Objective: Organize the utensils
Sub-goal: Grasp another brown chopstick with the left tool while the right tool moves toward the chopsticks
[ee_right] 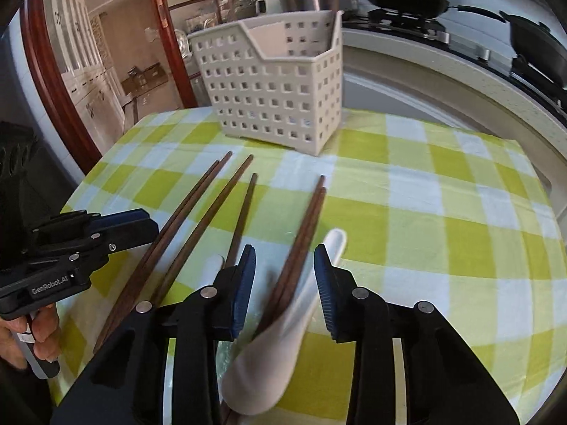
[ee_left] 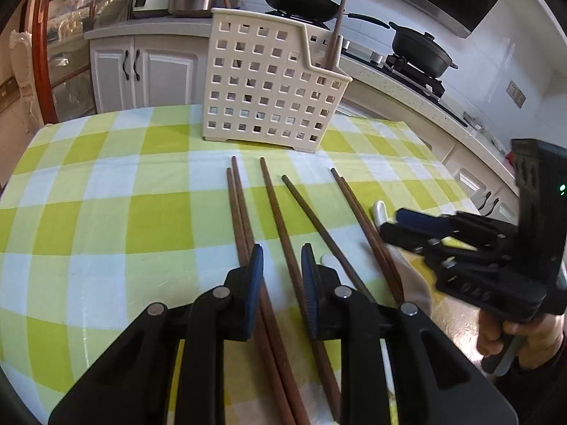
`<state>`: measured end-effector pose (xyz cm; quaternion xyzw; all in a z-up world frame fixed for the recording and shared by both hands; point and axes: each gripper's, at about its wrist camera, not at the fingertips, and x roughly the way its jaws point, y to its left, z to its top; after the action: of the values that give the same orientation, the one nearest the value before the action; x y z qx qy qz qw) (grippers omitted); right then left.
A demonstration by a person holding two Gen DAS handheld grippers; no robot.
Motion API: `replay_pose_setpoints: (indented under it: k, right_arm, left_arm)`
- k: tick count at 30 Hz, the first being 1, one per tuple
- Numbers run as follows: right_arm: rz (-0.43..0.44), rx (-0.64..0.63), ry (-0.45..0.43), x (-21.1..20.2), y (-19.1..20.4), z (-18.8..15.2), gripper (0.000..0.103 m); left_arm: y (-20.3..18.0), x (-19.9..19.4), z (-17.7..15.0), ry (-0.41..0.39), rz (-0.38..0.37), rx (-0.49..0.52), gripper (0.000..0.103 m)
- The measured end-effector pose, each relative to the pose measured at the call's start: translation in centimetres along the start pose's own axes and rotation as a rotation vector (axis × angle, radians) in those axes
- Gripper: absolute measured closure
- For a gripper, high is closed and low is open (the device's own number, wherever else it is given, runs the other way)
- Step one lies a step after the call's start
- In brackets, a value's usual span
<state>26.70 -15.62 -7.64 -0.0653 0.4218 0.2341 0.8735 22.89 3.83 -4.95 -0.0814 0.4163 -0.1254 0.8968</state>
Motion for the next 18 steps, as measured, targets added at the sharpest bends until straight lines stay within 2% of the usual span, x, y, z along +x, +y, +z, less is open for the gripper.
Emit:
replay_pose_setpoints:
  k: [5, 8, 15, 18]
  right_arm:
    - [-0.028, -0.03, 0.041, 1.5, -0.2, -0.1, 0.075]
    - [-0.023, -0.036, 0.051, 1.8, -0.8, -0.4, 0.081]
    - [-0.021, -0.027, 0.058, 1.7, -2.0, -0.2, 0.083]
    - [-0.014, 0.001, 0.059, 1.7, -2.6, -0.1, 0.083]
  left_arm:
    - [-0.5, 1.5, 0.7, 0.031, -0.009, 0.018, 0.085]
    - [-1.1, 2.8, 1.1, 0.055, 0.003, 0.047, 0.085]
    - [-1.9, 5.5, 1.9, 0.088, 0.098, 0.103, 0.085]
    - [-2.3, 5.8, 1.9, 0.086, 0.148, 0.138, 0.094]
